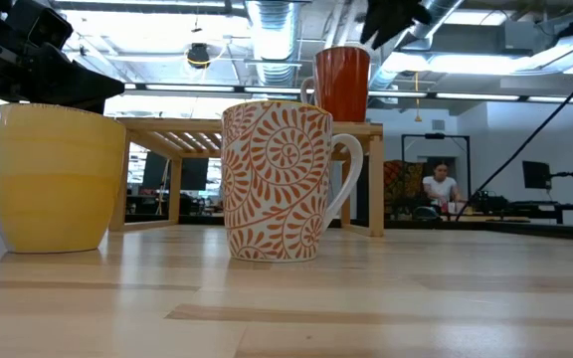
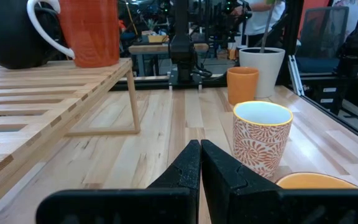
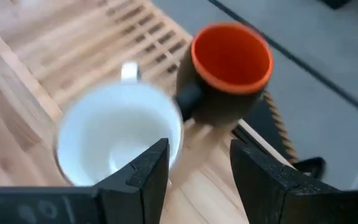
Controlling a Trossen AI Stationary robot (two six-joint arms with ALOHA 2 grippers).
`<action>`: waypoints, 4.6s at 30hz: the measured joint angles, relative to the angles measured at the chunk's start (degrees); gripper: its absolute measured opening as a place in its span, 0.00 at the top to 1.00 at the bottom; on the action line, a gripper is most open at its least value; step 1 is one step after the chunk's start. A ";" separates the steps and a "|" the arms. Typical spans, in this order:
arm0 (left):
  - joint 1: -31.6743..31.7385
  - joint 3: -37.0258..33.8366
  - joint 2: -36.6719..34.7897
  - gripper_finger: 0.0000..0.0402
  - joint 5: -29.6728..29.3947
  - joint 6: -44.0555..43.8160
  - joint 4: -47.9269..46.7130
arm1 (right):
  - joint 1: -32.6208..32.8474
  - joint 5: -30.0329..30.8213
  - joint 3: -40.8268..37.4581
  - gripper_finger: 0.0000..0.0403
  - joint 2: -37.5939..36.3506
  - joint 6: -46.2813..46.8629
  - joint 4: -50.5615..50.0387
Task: Place coffee mugs
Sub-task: Put the yellow mug on the shelf
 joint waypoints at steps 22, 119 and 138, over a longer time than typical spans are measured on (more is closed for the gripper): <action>0.00 0.00 0.01 1.00 -0.01 0.00 -0.01 | 3.72 0.56 -50.04 0.51 -33.67 -3.50 46.13; -9.90 36.13 62.37 0.96 2.19 -30.02 -34.96 | 4.90 -26.77 -78.15 0.51 -43.35 -16.85 84.52; 24.23 95.91 80.93 1.00 -12.57 8.17 -63.57 | 4.84 -26.74 -78.15 0.51 -43.35 -16.87 84.51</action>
